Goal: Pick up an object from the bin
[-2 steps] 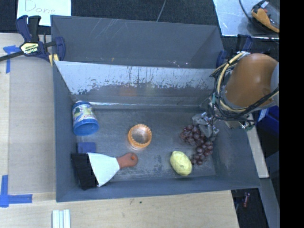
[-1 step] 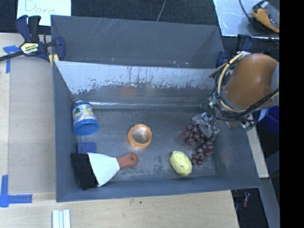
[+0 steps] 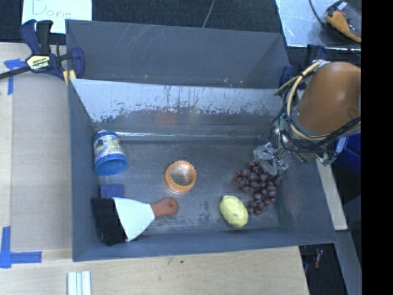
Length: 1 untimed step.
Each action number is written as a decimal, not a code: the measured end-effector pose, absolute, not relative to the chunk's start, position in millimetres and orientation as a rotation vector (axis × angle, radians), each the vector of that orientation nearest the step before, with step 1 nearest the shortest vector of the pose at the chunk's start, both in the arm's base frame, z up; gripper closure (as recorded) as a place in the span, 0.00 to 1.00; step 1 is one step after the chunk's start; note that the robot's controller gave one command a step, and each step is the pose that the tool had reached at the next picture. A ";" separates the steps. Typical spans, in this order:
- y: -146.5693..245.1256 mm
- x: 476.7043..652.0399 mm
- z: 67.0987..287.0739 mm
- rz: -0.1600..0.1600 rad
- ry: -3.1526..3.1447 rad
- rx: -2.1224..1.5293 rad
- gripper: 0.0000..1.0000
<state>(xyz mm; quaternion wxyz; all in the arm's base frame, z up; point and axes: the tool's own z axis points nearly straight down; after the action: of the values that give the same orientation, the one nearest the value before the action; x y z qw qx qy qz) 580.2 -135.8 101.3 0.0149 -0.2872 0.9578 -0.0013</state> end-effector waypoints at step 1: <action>-136.3 579.8 152.6 -0.003 2.983 -0.889 1.00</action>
Offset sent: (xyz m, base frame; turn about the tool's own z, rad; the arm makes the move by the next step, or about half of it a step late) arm -0.0011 -0.0006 0.0670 0.0023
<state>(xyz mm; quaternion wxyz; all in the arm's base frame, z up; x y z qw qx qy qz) 579.8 -136.3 152.6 0.0144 -0.2857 0.9582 -0.0009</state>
